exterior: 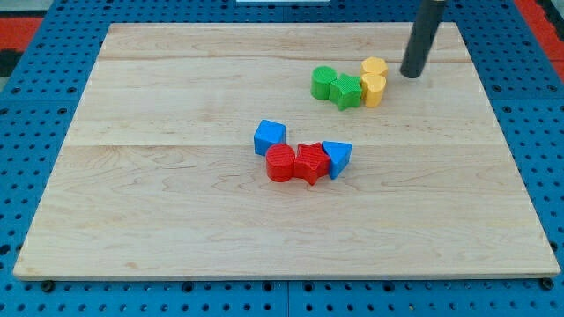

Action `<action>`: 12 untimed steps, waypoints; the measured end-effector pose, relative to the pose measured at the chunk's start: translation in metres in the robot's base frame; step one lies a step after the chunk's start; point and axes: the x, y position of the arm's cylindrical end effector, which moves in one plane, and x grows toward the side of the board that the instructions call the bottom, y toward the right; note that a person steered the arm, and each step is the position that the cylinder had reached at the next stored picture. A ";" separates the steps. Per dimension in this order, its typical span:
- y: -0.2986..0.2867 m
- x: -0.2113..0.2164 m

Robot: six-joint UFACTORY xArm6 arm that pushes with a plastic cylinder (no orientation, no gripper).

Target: Move the yellow hexagon to the center left of the board

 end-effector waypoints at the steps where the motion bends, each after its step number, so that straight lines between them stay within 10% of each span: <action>1: -0.055 -0.010; 6: -0.328 -0.043; 12: -0.378 0.035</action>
